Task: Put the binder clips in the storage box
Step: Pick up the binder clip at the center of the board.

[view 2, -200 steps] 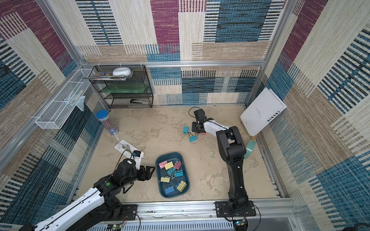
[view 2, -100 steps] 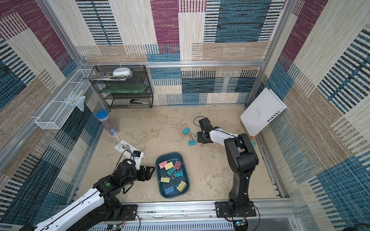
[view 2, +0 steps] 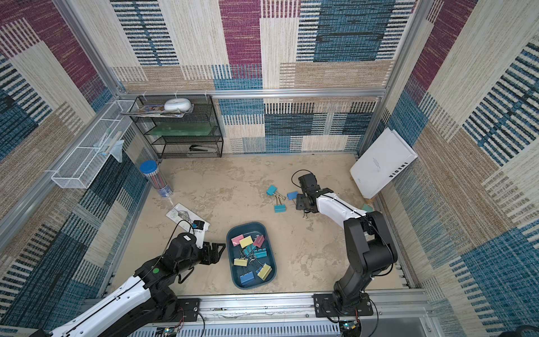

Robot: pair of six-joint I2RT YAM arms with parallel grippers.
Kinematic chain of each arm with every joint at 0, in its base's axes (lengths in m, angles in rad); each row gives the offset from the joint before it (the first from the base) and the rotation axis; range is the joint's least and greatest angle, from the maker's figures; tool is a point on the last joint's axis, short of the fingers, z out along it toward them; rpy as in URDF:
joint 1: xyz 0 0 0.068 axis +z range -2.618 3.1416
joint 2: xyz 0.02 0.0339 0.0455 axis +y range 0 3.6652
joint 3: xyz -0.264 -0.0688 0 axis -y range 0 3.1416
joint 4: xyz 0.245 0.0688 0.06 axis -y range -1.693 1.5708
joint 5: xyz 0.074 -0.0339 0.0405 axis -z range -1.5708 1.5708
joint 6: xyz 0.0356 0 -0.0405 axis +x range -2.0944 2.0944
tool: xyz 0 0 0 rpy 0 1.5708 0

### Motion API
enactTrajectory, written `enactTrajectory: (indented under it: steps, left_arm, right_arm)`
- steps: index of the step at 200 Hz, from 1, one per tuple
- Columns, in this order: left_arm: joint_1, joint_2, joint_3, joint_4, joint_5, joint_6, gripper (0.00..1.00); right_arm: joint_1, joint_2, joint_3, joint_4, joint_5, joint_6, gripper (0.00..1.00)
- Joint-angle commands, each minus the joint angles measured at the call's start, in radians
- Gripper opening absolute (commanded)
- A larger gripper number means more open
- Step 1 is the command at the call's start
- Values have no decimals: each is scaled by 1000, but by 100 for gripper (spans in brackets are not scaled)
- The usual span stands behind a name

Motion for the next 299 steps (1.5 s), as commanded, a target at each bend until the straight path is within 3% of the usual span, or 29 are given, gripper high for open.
enactTrajectory:
  steps: [1, 112, 184, 227, 249, 263, 276, 299]
  left_arm:
    - [1, -4, -3, 16, 4, 13, 82]
    - [0, -8, -5, 16, 3, 13, 82]
    - [0, -6, -3, 15, 1, 12, 82]
    - [0, -3, -2, 16, 1, 13, 82]
    - [0, -3, -3, 16, 1, 13, 82]
    - [0, -4, -1, 15, 1, 11, 82]
    - [0, -4, -2, 17, 1, 11, 82]
    - [0, -3, -1, 15, 2, 11, 82]
  right_arm:
    - [-3, 42, 20, 19, 21, -23, 83]
    - [-28, 222, 130, 54, 38, -17, 78]
    - [-38, 229, 135, 61, 60, -29, 47]
    - [-26, 97, 109, 39, 60, -44, 39]
    - [33, 24, 111, 13, 21, -81, 39]
    - [104, -25, 105, 24, -116, -168, 40]
    - [211, -62, 87, 47, -190, -225, 40]
    - [403, -104, 46, 75, -215, -301, 40]
